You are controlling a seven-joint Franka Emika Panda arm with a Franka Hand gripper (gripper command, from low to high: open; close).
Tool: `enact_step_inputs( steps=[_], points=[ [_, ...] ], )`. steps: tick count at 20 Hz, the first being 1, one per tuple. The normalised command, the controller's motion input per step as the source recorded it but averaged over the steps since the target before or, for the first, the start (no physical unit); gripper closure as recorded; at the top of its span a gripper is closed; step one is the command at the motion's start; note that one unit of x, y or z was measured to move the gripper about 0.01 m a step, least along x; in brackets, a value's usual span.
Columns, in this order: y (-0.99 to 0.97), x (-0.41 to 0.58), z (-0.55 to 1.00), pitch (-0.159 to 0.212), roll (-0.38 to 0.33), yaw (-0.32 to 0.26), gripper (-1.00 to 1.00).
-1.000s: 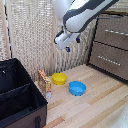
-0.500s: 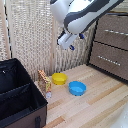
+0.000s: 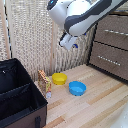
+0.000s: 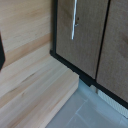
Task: Kindly move your gripper toward the top drawer's handle. With caution, hold the handle robustly using your gripper and pull open the top drawer. Let the handle go. Relocate your gripper to the bowl placed in the background. Gently hold the bowl using your gripper. Bring the gripper and the bowl to the ajar drawer. Softly release the bowl into it.
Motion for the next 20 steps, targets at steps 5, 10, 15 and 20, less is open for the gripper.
enact_step_inputs(
  steps=[5,10,15,20],
  points=[
    [-0.66,0.000,0.06,-0.020,-0.185,0.078,-1.00],
    [-0.79,0.000,0.02,0.000,-0.156,0.050,-1.00],
    [-0.85,0.000,0.07,-0.004,-0.152,0.024,-1.00],
    [-0.76,-0.015,0.19,-0.033,-0.180,0.022,-1.00]
  ],
)
